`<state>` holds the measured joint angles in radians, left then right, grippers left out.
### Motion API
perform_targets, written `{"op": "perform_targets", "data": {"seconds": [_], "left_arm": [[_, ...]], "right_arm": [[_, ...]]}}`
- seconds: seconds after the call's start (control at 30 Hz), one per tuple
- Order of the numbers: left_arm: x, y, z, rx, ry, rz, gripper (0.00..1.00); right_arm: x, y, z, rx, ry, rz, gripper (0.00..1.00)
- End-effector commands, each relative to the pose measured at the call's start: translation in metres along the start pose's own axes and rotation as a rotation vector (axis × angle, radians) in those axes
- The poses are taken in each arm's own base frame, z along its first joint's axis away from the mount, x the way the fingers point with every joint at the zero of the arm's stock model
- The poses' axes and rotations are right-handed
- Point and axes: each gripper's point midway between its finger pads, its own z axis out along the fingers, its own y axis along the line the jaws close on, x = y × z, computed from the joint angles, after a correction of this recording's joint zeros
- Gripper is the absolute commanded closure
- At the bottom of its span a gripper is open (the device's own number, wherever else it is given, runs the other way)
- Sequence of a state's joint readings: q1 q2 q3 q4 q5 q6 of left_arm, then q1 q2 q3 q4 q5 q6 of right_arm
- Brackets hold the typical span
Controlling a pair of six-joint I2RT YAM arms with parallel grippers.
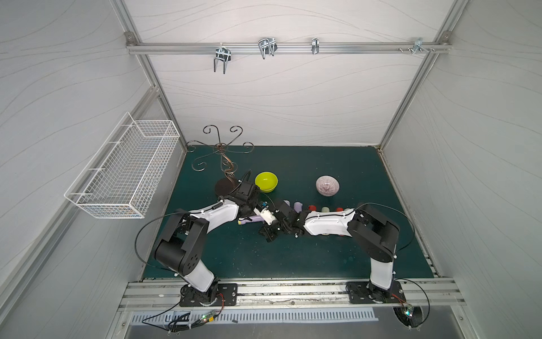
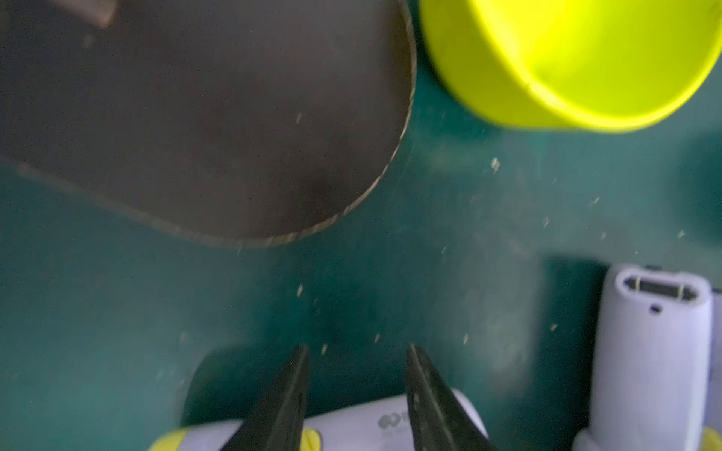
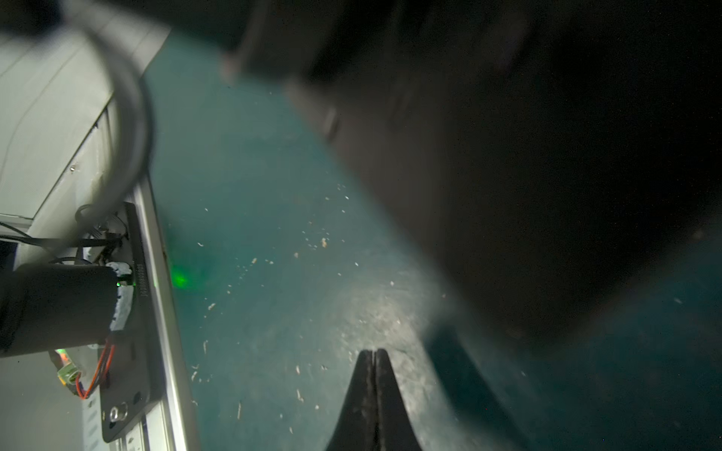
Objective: Close the plug at the bottom of the flashlight
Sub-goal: Adjust the flashlight at the center of the board.
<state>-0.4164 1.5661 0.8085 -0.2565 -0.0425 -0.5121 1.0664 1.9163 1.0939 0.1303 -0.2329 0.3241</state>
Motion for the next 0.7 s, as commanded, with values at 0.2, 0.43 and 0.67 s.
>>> {"op": "perform_targets", "data": {"seconds": [0.2,0.43,0.67], "left_arm": [[0.029,0.005,-0.046,0.024,-0.024,0.003,0.52],[0.020,-0.002,-0.077,0.085,-0.090,0.028,0.46],[0.024,-0.012,-0.083,0.135,-0.065,0.114,0.45]], "right_arm": [[0.020,-0.028,0.008,0.097,0.056,0.049,1.00],[0.001,-0.010,-0.027,0.049,-0.021,0.004,1.00],[-0.013,0.017,-0.099,0.029,-0.141,-0.063,0.99]]}}
